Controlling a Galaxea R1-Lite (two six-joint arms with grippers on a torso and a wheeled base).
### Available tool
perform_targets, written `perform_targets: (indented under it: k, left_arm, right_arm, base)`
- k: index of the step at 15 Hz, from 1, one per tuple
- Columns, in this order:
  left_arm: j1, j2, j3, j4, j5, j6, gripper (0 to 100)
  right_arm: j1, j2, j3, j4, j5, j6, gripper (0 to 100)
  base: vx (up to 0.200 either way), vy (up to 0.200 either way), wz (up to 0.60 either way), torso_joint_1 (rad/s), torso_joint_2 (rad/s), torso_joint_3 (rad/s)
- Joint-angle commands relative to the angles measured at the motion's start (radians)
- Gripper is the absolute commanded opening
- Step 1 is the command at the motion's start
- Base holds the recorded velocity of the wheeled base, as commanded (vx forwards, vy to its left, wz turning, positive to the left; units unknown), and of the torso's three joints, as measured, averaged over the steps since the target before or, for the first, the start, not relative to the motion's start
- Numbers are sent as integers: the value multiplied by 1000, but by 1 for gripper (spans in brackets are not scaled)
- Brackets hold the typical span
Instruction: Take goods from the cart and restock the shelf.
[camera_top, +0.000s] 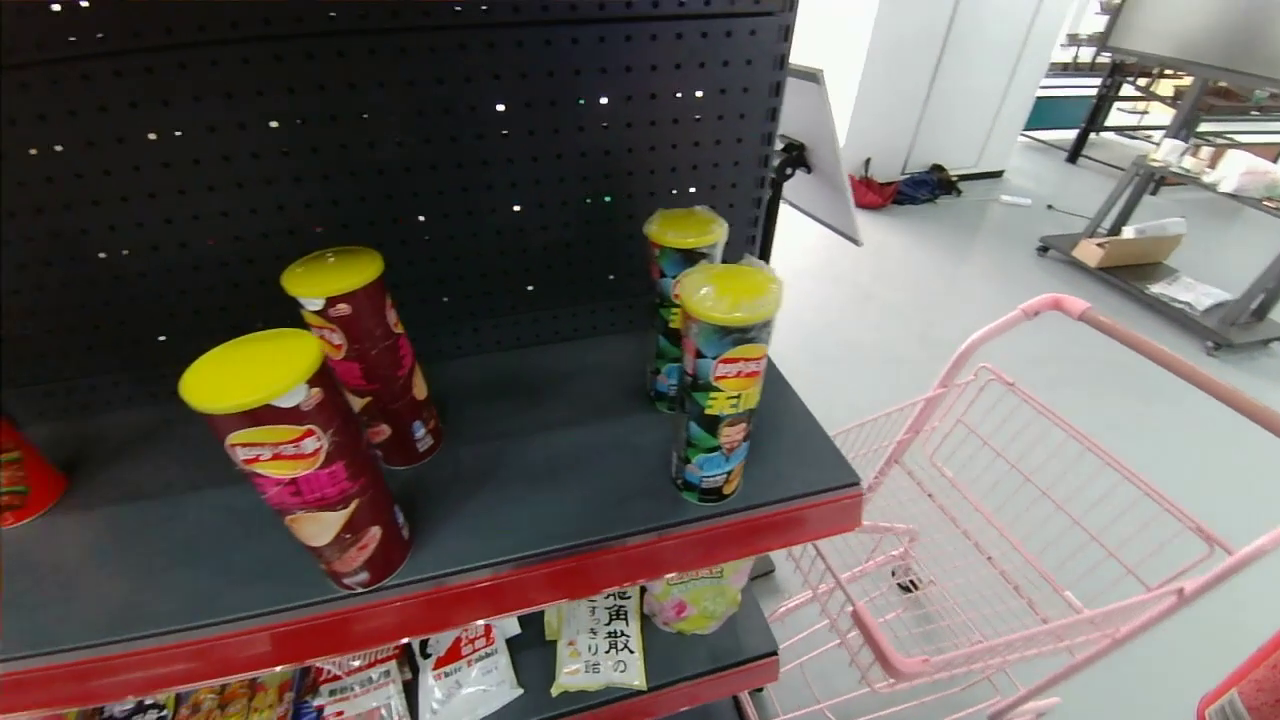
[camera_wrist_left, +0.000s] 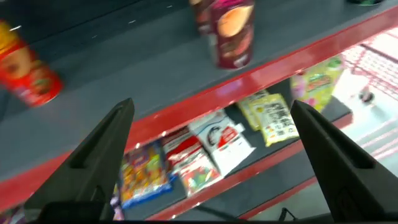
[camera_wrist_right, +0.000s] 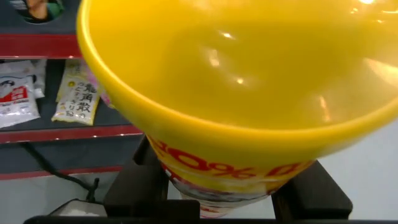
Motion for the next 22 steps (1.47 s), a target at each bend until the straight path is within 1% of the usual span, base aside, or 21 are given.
perform_targets:
  k: [1, 3, 6, 7, 9, 11, 16, 18, 22]
  left_arm:
    - [0, 1, -1, 0, 0, 1, 100]
    - [0, 1, -2, 0, 1, 1, 100]
    - [0, 1, -5, 2, 6, 4, 100]
    - [0, 3, 2, 0, 17, 33, 100]
    - [0, 3, 4, 5, 46, 48, 100]
    - [0, 3, 5, 3, 72, 70, 100]
    - [0, 3, 2, 0, 76, 73, 100]
    - [0, 3, 1, 0, 67, 73, 100]
    - [0, 3, 1, 0, 44, 71, 100]
  right_arm:
    - [1, 5, 1, 0, 1, -1, 0]
    - [1, 5, 5, -1, 4, 0, 0]
    - [-1, -6, 25, -4, -1, 0, 0]
    - [-4, -20, 29, -4, -2, 14, 0]
    - [-31, -53, 31, -6, -1, 42, 0]
    - [-34, -92, 37, -4, 9, 48, 0]
    - [-34, -147, 69, -3, 5, 42, 0]
    - [-34, -187, 94, -1, 5, 39, 0]
    - [-36, -196, 94, 0, 4, 39, 0]
  base:
    - [0, 0, 600, -2, 2, 2]
    - [0, 0, 600, 2, 2, -2]
    - [0, 0, 0, 0, 0, 0]
    - [0, 0, 0, 0, 0, 0]
    - [0, 0, 0, 0, 0, 0]
    - [0, 0, 0, 0, 0, 0]
    - [0, 0, 0, 0, 0, 0]
    - [0, 200, 0, 0, 2, -2]
    - [0, 200, 0, 3, 1, 4]
